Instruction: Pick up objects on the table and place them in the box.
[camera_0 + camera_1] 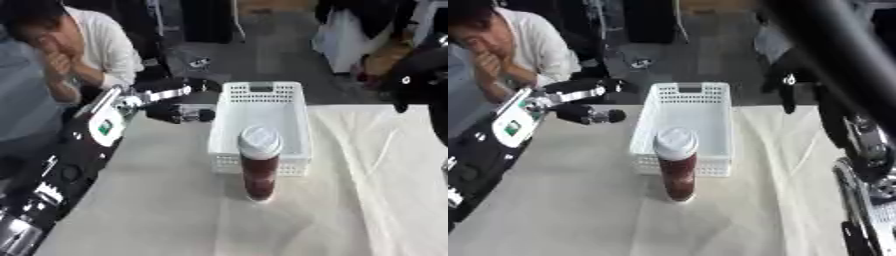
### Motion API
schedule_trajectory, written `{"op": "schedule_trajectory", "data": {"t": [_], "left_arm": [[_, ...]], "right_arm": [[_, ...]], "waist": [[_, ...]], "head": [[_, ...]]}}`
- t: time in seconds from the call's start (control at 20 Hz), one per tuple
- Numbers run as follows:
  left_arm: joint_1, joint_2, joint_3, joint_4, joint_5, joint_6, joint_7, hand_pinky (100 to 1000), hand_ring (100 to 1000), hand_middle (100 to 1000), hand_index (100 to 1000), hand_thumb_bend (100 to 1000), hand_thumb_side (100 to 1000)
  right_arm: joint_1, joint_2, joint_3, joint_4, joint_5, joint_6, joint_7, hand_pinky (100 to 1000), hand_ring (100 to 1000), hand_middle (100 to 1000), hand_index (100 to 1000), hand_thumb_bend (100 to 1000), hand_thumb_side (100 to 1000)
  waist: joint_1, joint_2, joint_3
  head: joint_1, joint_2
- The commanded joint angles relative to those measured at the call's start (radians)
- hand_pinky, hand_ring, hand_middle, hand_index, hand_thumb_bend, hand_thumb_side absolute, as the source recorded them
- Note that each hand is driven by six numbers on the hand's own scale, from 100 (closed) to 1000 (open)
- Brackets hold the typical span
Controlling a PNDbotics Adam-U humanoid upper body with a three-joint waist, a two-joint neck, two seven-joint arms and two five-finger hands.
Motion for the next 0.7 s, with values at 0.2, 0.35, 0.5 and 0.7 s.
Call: {"op": "schedule_trajectory", "data": {"t": [0.2, 0.35, 0.5, 0.7], "left_arm": [[-0.004, -0.006, 0.027, 0.025, -0.021, 0.006, 0.002, 1000, 1000, 1000, 1000, 1000, 1000], [-0.003, -0.024, 0.032, 0.031, 0.019, -0.003, 0.015, 1000, 1000, 1000, 1000, 1000, 1000], [-0.006, -0.045, 0.037, 0.031, 0.152, 0.011, 0.056, 1000, 1000, 1000, 1000, 1000, 1000], [-0.008, -0.069, 0.017, 0.013, 0.334, 0.039, 0.111, 1000, 1000, 1000, 1000, 1000, 1000]], "right_arm": [[-0.021, 0.006, 0.005, -0.016, -0.002, -0.002, 0.003, 178, 480, 533, 689, 149, 952], [-0.023, 0.008, 0.006, -0.016, -0.005, -0.004, 0.006, 178, 480, 532, 689, 146, 951], [-0.024, 0.009, 0.008, -0.016, -0.008, -0.006, 0.008, 177, 480, 533, 689, 146, 952], [-0.026, 0.012, 0.010, -0.016, -0.011, -0.008, 0.011, 179, 481, 533, 690, 144, 951]], "waist": [[-0.005, -0.006, -0.006], [-0.007, -0.004, -0.008], [-0.008, -0.002, -0.009], [-0.010, 0.000, -0.013]], "head": [[-0.011, -0.043], [-0.012, -0.054], [-0.006, -0.064], [0.004, -0.072]]}}
